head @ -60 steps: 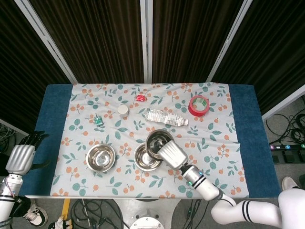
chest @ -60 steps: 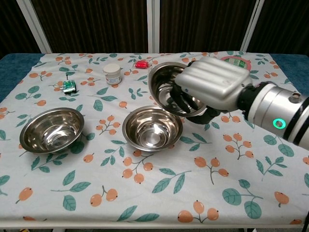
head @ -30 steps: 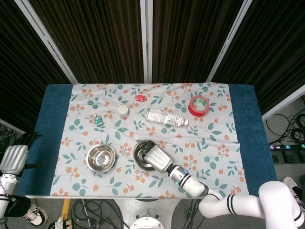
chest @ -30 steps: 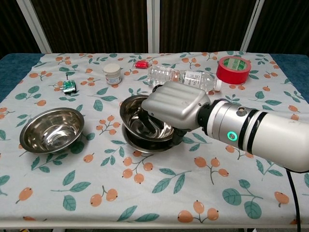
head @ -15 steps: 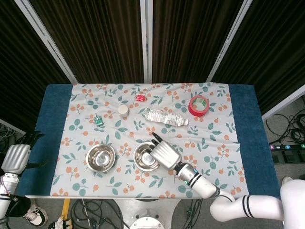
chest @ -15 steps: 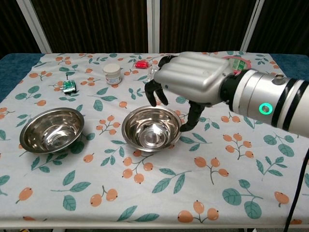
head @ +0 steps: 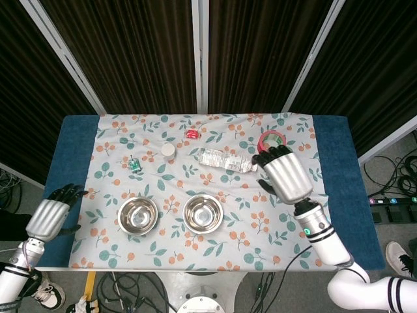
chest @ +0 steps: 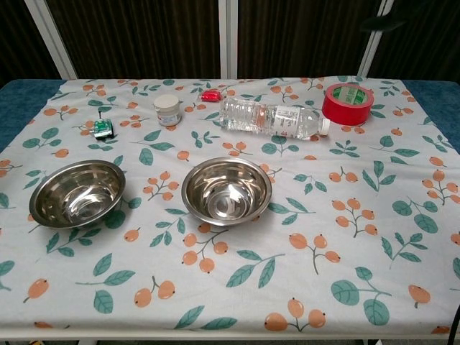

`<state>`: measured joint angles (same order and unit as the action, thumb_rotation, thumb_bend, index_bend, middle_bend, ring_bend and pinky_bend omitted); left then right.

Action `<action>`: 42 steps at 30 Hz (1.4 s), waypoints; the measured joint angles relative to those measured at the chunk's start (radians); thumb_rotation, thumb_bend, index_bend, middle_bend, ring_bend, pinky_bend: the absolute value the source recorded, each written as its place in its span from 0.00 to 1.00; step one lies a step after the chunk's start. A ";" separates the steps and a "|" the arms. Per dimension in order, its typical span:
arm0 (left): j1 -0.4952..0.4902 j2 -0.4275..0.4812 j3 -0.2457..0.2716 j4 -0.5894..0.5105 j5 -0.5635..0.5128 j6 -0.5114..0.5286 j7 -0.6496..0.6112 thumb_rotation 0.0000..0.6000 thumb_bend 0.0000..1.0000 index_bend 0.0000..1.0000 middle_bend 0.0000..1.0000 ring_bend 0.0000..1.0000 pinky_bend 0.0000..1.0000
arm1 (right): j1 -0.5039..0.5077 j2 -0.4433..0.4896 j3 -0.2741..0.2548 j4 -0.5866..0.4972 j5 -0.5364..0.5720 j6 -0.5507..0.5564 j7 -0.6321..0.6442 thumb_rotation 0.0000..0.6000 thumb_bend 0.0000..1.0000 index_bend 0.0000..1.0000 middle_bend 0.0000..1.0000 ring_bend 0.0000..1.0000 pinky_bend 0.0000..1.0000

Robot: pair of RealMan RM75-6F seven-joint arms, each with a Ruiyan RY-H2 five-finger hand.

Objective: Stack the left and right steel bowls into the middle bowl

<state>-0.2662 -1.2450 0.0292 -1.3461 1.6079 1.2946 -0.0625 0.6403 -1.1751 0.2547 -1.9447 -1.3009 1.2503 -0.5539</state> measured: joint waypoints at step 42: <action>-0.103 -0.169 0.054 -0.115 0.063 -0.176 0.585 1.00 0.25 0.38 0.40 0.80 0.83 | -0.214 0.038 -0.075 0.224 0.031 0.020 0.415 1.00 0.10 0.48 0.49 0.41 0.42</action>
<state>-0.3695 -1.4144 0.0831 -1.4612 1.6709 1.1181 0.5223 0.4265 -1.1371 0.1799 -1.7204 -1.2701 1.2701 -0.1393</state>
